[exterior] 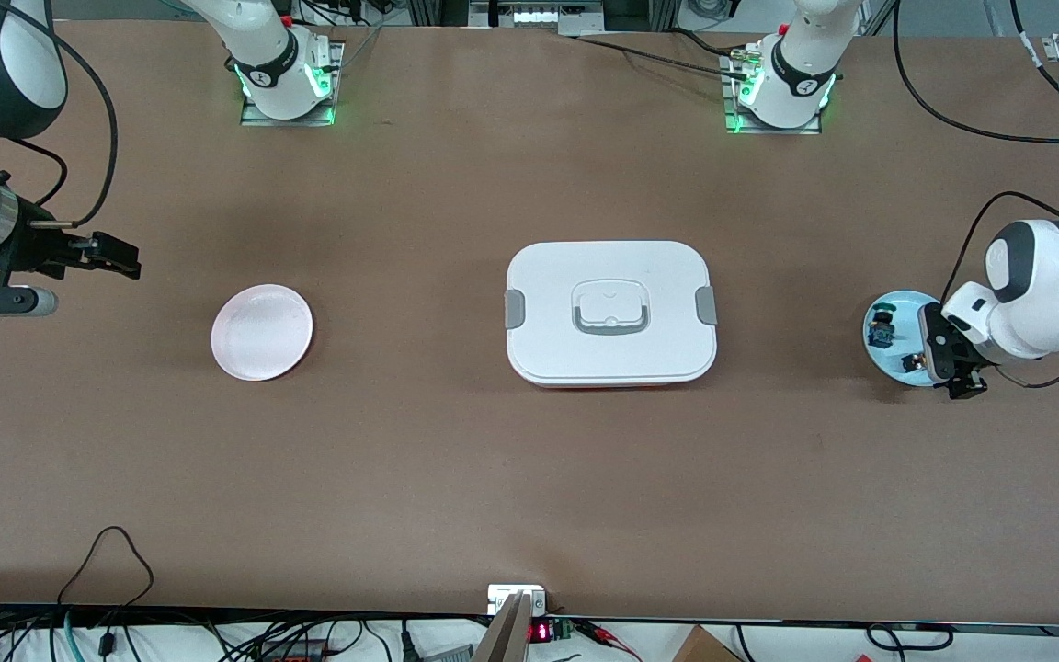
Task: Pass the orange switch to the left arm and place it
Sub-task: 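Lower the switch onto the blue plate with the left gripper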
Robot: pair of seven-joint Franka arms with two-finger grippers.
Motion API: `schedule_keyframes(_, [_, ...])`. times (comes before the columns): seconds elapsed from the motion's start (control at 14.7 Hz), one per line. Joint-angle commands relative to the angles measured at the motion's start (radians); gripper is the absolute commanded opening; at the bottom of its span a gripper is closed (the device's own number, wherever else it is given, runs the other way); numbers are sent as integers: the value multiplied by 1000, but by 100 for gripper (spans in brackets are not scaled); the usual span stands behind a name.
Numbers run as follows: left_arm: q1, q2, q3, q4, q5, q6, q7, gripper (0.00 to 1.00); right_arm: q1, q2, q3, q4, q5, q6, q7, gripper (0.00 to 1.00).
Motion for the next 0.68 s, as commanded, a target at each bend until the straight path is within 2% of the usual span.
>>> schedule_keyframes(0.0, [7,-89,-58,6,-4,-131,-53,100,-5,-28,9,-26,13,20,-21,100])
schedule_keyframes(0.14, [10,-111,-115,56,-12,-263,-121,100,-3,-28,9,-19,11,22,-21,100])
schedule_keyframes(0.34, [4,-111,-195,185,-47,-486,-271,100,-3,-28,9,-16,13,25,-1,100])
schedule_keyframes(0.61, [0,-110,-288,224,-51,-599,-616,100,-7,-19,9,-3,13,13,0,100])
